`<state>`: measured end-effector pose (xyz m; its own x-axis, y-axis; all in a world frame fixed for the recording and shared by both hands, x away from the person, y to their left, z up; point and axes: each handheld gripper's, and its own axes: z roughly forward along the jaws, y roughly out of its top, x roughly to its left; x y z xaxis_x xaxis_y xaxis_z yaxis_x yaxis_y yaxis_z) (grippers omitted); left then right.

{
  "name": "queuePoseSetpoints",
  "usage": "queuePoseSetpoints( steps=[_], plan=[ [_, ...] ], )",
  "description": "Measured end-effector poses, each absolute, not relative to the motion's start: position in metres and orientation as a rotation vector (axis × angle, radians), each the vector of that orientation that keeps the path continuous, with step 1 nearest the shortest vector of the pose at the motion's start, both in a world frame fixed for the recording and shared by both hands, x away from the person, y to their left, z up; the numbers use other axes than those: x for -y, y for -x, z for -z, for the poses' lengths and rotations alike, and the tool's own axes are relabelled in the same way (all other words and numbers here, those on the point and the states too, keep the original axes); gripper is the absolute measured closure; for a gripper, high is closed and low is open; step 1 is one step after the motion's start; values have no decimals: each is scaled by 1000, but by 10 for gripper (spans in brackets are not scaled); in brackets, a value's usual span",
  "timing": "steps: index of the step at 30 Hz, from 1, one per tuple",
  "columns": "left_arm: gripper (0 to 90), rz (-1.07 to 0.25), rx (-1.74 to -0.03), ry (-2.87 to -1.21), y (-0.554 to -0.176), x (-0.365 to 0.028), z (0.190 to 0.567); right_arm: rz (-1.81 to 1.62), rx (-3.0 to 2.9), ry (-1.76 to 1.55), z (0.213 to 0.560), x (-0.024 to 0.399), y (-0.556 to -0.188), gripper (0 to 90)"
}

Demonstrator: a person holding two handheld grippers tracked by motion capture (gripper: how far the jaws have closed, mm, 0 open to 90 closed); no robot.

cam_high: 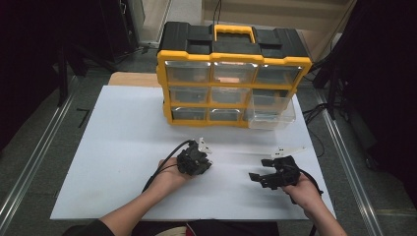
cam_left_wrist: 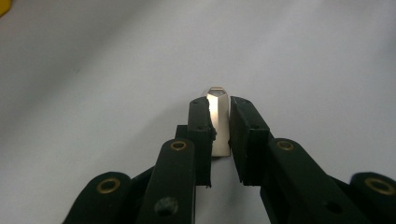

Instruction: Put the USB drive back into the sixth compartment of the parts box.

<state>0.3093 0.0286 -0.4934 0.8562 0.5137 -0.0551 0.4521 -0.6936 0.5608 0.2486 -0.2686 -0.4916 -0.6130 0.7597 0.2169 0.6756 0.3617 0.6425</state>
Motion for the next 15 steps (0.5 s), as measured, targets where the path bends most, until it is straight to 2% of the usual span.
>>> queuePoseSetpoints(
  steps=[5, 15],
  plan=[
    [801, -48, -710, -2426, -317, -35, 493, -1093, -2495, -1320, 491, 269, -248, 203],
    [800, -22, -685, -2393, -323, -44, 479, -1098, -2499, -1316, 491, 269, -248, 203]
  ],
)
